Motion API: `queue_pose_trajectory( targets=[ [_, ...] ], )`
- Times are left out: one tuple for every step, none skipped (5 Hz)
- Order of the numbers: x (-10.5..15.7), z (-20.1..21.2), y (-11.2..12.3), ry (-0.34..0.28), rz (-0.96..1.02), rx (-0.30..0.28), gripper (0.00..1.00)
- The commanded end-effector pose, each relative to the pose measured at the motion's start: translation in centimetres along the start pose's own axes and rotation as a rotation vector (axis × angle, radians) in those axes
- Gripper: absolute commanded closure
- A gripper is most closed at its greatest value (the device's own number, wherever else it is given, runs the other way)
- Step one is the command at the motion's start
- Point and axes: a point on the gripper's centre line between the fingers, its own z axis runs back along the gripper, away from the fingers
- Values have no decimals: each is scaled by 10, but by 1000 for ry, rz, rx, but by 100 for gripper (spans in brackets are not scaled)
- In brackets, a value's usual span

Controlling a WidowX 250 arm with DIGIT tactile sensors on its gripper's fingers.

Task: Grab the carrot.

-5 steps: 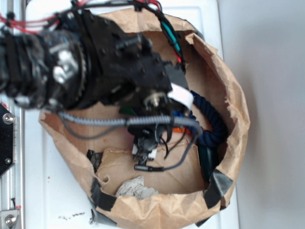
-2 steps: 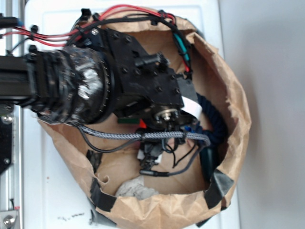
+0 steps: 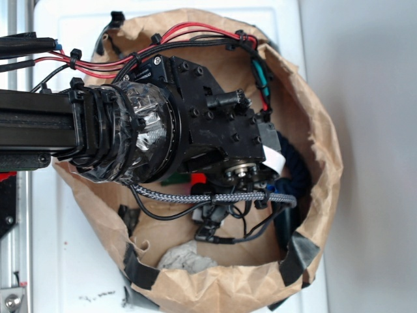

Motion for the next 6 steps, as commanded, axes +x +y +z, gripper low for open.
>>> queue_pose_trajectory(
  targets=[
    [20,19,9,-94,36,63,100],
    [22,44,15,-91,68,15,100],
    [19,80,27,-50,76,-69,100],
    [6,116,36,-76,111,-94,100],
    [-4,146,32,-107,183,-2,100],
    [-10,166,24,-100,204,66,100]
  ],
)
